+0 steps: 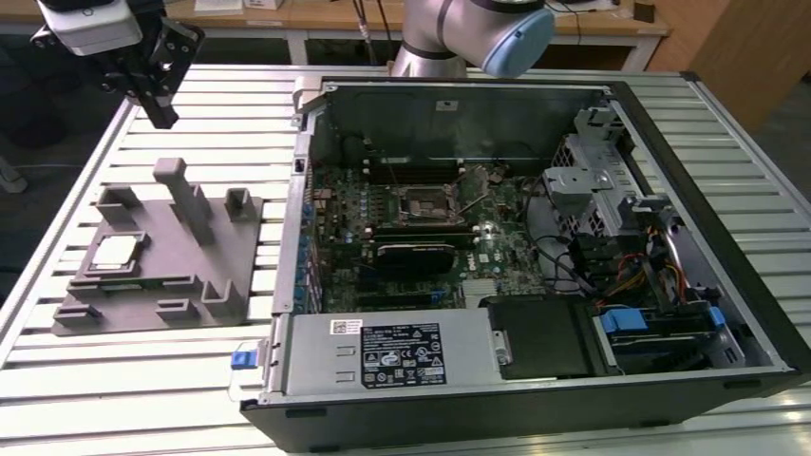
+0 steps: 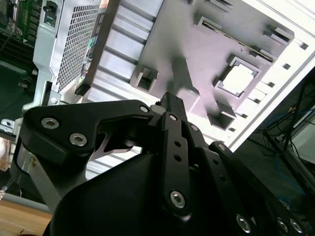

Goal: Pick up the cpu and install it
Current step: 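Reach for the cpu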

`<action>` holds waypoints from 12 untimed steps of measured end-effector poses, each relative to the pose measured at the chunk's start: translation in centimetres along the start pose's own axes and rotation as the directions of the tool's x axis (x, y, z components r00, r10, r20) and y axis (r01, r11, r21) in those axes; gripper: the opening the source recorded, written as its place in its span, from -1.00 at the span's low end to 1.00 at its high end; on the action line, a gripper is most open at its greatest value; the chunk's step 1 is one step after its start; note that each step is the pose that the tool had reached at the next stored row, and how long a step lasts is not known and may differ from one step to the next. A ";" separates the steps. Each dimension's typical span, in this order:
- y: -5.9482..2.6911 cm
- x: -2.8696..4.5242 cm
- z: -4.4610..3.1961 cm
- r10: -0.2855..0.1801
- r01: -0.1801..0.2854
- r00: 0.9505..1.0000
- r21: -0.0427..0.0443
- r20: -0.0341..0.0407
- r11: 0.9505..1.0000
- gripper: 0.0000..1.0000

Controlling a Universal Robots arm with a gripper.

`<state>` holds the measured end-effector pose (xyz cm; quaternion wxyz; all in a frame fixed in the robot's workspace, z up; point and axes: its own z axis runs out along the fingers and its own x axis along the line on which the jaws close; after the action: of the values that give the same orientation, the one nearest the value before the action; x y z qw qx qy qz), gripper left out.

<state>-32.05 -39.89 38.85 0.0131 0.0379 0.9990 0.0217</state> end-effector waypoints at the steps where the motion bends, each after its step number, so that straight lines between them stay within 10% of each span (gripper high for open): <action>1: -0.01 0.13 0.00 0.000 0.000 1.000 0.000 0.000 1.000 -0.79; 12: -0.16 2.05 0.01 0.000 0.000 1.000 0.000 0.000 1.000 -0.79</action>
<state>-34.10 -39.89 38.77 0.0131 0.0379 0.9990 0.0217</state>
